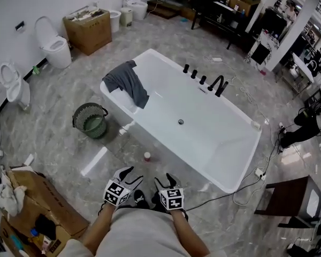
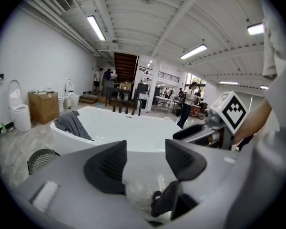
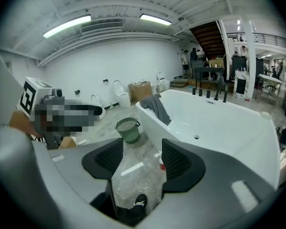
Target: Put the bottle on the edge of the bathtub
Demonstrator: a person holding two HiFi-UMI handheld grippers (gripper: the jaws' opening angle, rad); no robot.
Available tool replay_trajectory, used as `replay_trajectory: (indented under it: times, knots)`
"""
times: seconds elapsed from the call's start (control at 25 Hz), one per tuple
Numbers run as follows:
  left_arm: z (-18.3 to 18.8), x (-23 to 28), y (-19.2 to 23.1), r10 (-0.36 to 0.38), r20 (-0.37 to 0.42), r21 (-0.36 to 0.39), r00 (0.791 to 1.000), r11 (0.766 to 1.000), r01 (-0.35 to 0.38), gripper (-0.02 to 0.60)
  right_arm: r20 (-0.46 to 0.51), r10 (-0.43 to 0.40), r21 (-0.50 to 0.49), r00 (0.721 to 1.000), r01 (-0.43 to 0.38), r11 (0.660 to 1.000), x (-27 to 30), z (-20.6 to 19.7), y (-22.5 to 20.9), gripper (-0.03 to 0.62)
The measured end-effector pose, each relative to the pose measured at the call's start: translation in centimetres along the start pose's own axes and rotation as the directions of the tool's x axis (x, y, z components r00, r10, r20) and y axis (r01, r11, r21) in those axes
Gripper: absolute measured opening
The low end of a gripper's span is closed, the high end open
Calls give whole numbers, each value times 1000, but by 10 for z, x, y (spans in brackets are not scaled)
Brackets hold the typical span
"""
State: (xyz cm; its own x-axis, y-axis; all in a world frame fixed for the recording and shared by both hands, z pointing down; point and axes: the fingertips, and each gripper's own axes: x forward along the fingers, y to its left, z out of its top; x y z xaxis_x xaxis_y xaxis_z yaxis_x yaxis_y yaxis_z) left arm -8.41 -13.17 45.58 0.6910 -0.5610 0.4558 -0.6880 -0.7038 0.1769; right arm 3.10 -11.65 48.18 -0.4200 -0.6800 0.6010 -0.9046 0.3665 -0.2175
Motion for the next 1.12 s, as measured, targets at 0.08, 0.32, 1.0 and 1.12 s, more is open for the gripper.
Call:
replay_trajectory:
  times: [0.08, 0.32, 1.0, 1.12]
  knots:
    - [-3, 1, 4, 6, -1, -20, 1000, 1000, -6, 305, 2, 5, -5, 1000, -5, 1000, 1, 2, 1, 255]
    - [5, 8, 0, 7, 11, -43, 1000, 999, -7, 280, 0, 8, -7, 1000, -8, 1000, 1, 5, -8, 254]
    - [17, 8, 17, 59, 83, -99, 995, 994, -51, 95, 20, -32, 27, 999, 31, 999, 4, 14, -22, 92]
    - [16, 3, 25, 99, 85, -105, 991, 990, -90, 66, 21, -33, 32, 999, 32, 999, 4, 13, -21, 66]
